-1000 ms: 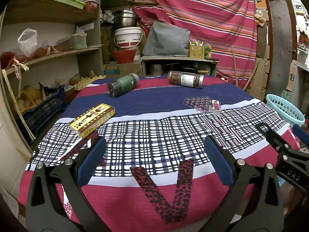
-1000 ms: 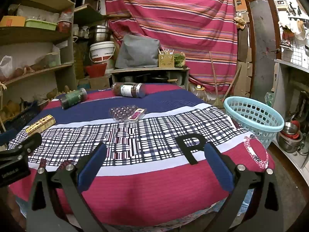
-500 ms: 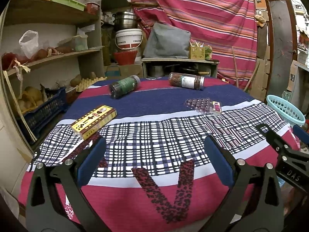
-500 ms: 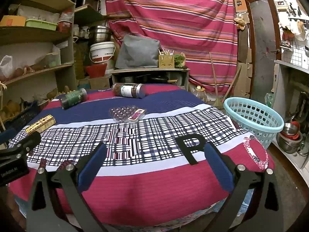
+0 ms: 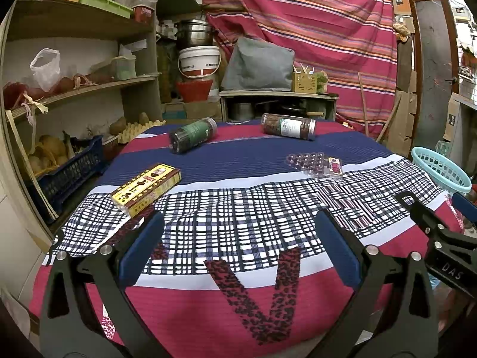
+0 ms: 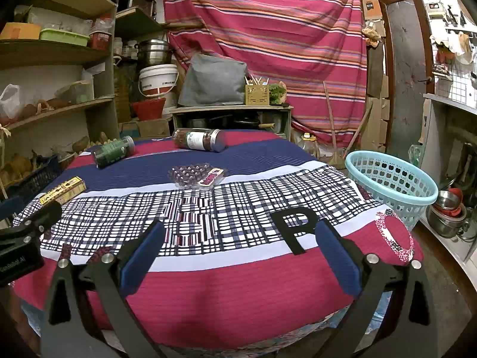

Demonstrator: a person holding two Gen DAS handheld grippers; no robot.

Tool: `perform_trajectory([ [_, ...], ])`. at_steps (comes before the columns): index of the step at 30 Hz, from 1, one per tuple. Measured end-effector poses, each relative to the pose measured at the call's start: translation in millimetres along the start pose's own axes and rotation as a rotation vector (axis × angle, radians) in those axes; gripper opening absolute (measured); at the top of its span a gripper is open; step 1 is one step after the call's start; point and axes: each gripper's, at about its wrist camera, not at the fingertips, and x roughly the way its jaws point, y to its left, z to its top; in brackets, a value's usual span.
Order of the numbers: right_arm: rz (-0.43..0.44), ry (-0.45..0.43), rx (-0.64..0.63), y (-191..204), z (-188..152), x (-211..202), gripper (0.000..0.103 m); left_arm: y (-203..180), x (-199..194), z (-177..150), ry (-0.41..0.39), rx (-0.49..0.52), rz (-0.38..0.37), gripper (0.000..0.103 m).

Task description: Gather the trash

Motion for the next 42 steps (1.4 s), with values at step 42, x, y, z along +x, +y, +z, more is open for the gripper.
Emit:
perform_trajectory([
  [42, 0.000, -0.001, -0.006, -0.8, -0.6, 0.2, 0.098, 3.2, -0.6, 2.6, -0.005, -0.001, 0.003, 0.098],
])
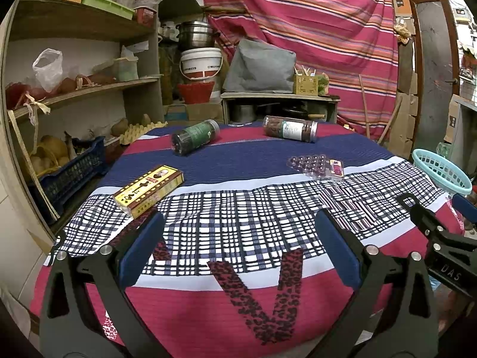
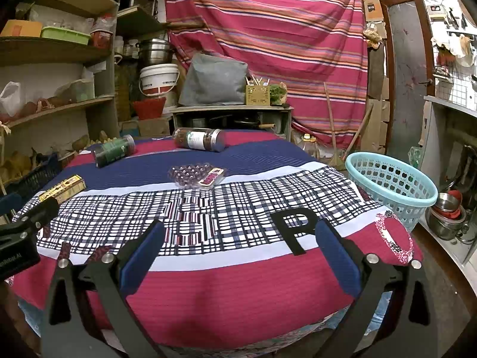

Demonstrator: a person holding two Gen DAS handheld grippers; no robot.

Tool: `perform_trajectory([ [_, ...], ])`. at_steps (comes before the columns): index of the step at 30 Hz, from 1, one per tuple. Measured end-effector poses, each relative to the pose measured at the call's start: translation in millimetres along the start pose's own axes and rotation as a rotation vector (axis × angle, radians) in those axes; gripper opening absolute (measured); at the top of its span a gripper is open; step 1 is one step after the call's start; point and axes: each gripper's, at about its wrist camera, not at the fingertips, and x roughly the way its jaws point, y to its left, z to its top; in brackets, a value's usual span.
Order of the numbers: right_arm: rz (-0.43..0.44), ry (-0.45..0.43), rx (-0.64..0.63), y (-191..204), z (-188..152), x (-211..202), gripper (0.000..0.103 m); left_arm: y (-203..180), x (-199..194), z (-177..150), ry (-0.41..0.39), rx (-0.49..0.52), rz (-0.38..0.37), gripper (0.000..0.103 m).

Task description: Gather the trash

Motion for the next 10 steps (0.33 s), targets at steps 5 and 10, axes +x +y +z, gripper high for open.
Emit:
perform_trajectory([
  [5, 0.000, 0.000, 0.001, 0.6, 0.0, -0.3, 0.098, 1.7, 0.3, 1.3, -0.001, -0.002, -0.001, 0.098],
  [10, 0.000, 0.000, 0.000, -0.9, -0.2, -0.1, 0.098, 4.2, 0.5, 4.2, 0.005, -0.010, -0.005, 0.098],
])
